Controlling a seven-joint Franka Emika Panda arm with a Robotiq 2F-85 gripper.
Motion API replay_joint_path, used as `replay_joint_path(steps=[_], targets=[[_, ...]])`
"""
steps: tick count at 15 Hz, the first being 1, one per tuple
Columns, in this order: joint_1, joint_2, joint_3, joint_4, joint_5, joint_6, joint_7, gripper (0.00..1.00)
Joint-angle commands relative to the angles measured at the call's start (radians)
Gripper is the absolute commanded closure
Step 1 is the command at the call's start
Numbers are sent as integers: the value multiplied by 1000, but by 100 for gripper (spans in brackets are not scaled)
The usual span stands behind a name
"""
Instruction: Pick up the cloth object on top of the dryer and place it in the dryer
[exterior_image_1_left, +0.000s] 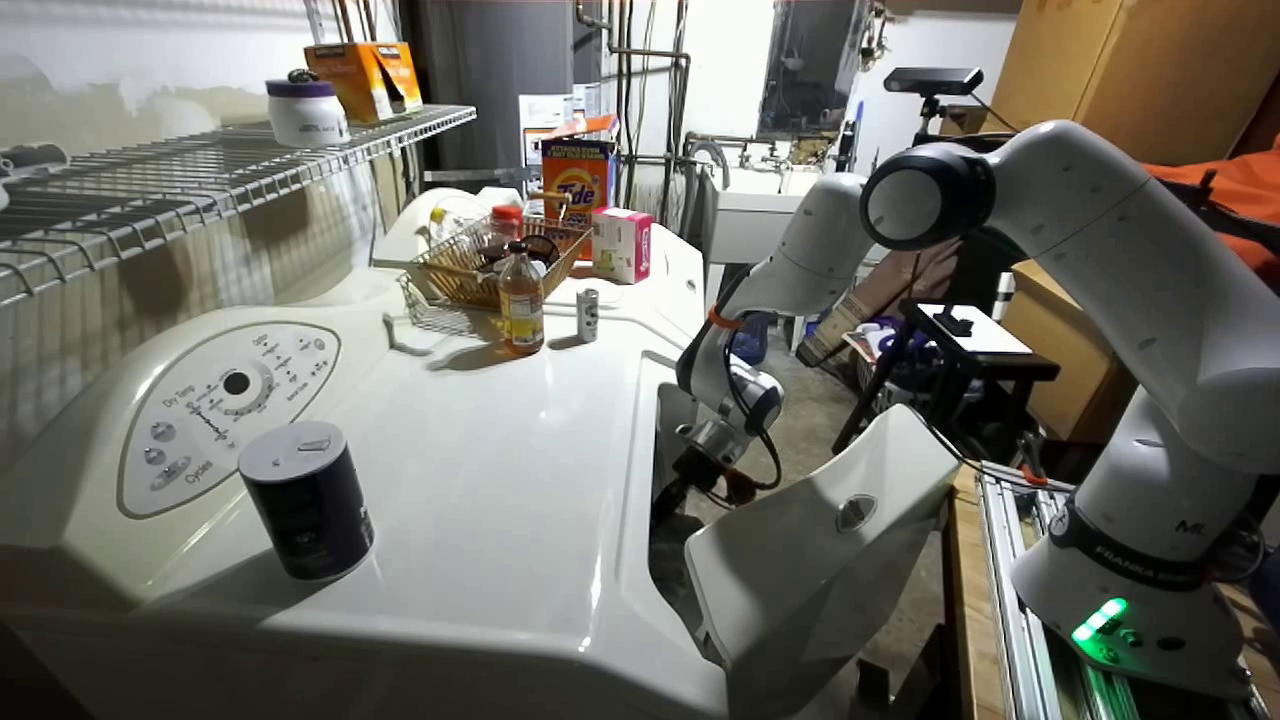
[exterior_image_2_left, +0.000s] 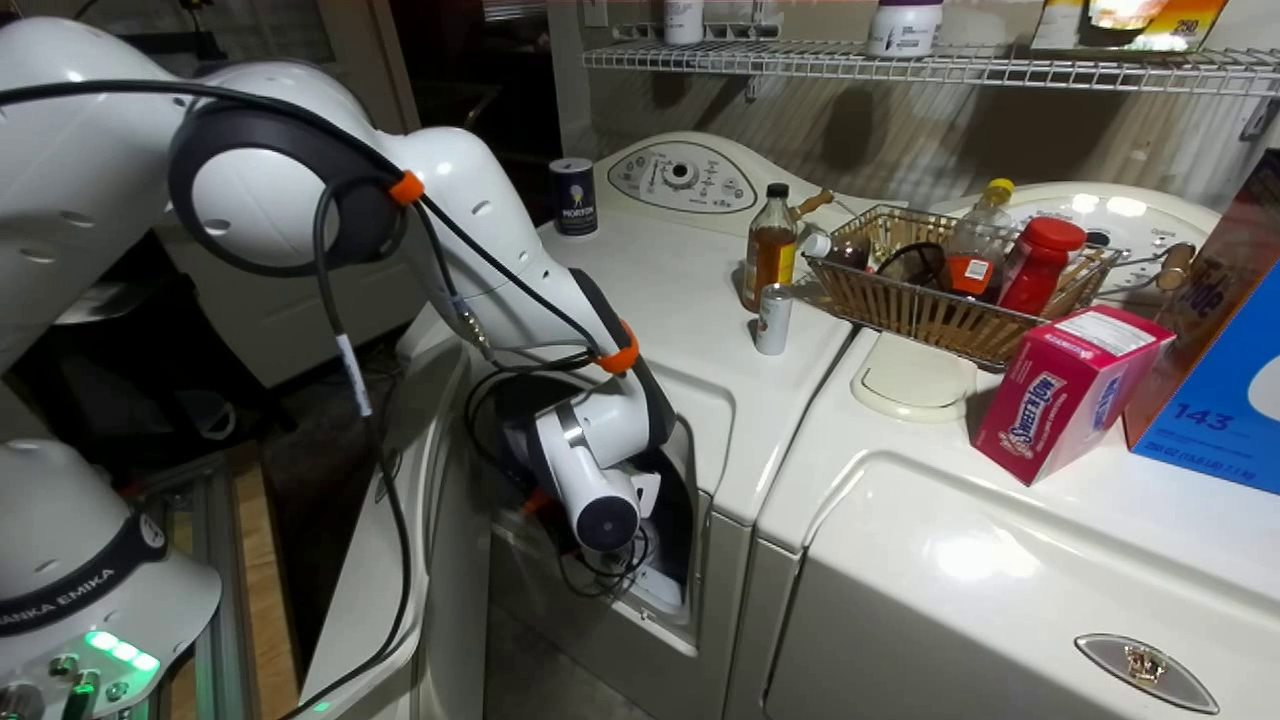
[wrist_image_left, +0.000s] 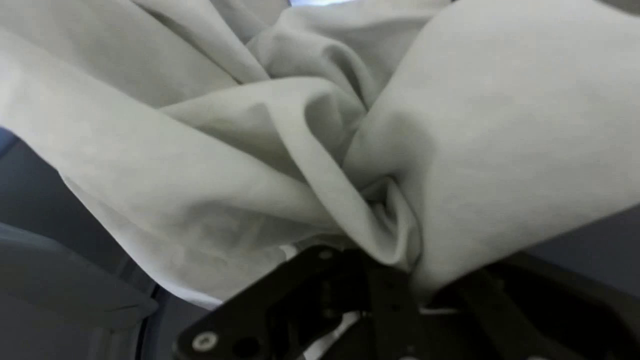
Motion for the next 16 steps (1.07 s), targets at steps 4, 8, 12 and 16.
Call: replay_joint_path(steps=[4, 8, 12, 16], targets=[[73, 59, -27, 100, 236, -61, -10, 98], [128, 87, -34, 145, 405, -58, -33, 98], [142, 111, -37, 169, 530, -161, -51, 98], [145, 148, -55, 196, 566, -315, -54, 98]])
